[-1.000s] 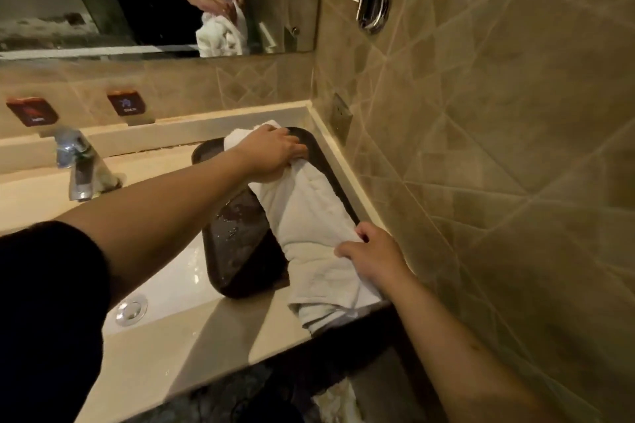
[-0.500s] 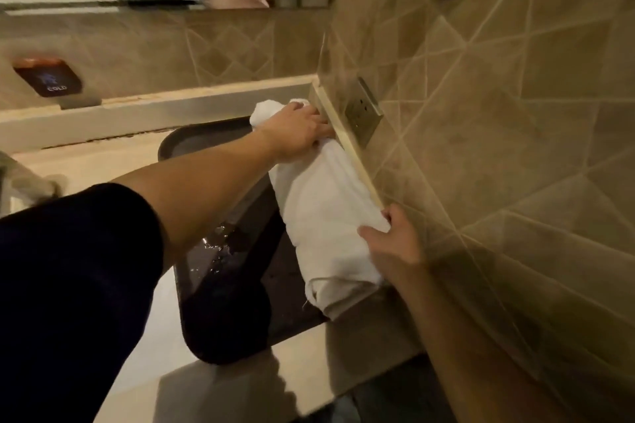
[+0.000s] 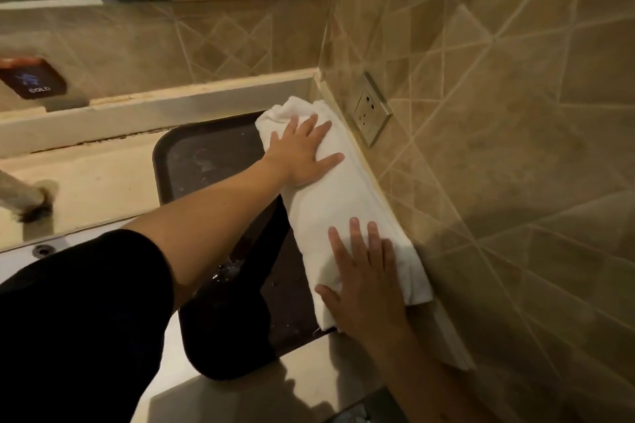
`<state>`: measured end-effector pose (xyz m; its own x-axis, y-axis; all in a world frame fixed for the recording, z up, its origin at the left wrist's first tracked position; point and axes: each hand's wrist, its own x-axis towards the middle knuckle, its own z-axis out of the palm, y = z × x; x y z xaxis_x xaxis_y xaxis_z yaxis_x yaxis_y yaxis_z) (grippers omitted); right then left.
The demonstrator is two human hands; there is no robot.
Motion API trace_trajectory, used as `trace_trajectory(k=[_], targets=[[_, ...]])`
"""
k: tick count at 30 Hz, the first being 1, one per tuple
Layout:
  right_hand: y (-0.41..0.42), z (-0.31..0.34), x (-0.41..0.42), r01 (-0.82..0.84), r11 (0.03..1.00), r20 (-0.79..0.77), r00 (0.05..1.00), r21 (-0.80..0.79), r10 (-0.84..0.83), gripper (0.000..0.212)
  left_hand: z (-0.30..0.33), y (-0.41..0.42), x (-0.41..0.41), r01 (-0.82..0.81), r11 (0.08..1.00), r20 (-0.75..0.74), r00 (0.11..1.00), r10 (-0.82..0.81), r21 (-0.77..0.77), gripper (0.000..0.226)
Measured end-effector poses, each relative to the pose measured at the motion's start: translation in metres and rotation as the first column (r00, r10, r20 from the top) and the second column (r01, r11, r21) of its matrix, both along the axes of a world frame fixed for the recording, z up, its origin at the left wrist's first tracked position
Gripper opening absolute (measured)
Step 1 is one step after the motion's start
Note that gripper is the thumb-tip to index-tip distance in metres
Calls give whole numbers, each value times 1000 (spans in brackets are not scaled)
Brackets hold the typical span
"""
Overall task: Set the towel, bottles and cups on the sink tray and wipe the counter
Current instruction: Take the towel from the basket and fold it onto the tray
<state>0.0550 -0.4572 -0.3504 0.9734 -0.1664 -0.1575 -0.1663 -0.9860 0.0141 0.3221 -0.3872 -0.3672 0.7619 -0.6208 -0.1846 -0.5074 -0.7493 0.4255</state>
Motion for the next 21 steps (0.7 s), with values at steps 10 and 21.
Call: trace_trajectory(k=[10,21], targets=[[-7,-18,3,-12,1000,-22,1000,25,12,91,6,1,16,104,992,-30,994,-102,72,91],[-2,41,-75,187,913,73,971,363,-228,46,75,45,-105,292,955,-22,956,-294,-52,34]])
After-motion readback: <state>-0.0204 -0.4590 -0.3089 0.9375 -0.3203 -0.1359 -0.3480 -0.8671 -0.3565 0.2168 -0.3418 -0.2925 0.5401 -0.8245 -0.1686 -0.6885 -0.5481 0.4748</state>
